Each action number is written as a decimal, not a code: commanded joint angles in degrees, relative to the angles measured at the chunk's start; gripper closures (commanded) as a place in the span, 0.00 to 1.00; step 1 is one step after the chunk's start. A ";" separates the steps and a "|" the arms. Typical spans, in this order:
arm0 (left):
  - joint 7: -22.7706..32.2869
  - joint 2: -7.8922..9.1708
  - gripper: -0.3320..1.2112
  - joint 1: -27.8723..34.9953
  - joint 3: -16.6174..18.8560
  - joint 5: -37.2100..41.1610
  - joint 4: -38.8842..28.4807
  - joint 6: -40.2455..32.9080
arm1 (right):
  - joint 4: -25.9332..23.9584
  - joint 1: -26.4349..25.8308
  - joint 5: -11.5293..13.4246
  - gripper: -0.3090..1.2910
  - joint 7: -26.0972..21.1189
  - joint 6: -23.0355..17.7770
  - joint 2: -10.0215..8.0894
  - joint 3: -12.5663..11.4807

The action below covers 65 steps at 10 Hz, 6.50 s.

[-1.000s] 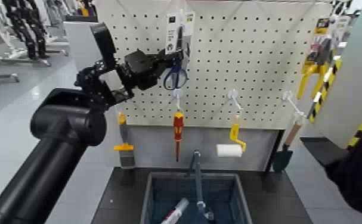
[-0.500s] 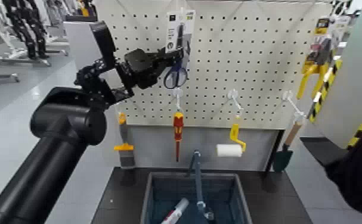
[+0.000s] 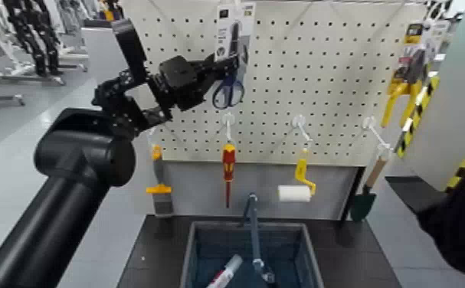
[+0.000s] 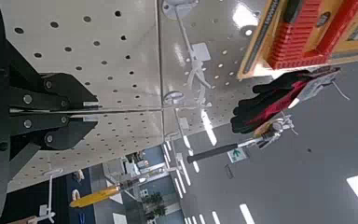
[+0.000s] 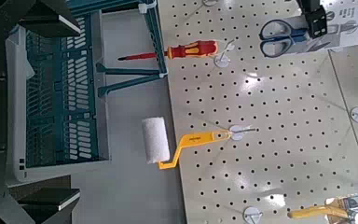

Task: Put the blue scissors into the crate.

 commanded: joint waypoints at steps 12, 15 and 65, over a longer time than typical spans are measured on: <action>1.67 1.69 0.98 16.45 -2.78 14.12 -12.52 11.81 | -0.14 0.26 -0.01 0.25 -0.09 0.35 0.26 0.09; 2.28 2.13 0.98 21.81 -0.76 15.09 -13.66 14.36 | -0.22 0.26 0.07 0.25 -0.09 0.43 0.26 0.00; 34.45 -5.43 0.26 60.30 13.31 -16.47 -11.73 -20.18 | -3.30 2.72 0.78 0.25 -5.10 3.95 -0.53 0.00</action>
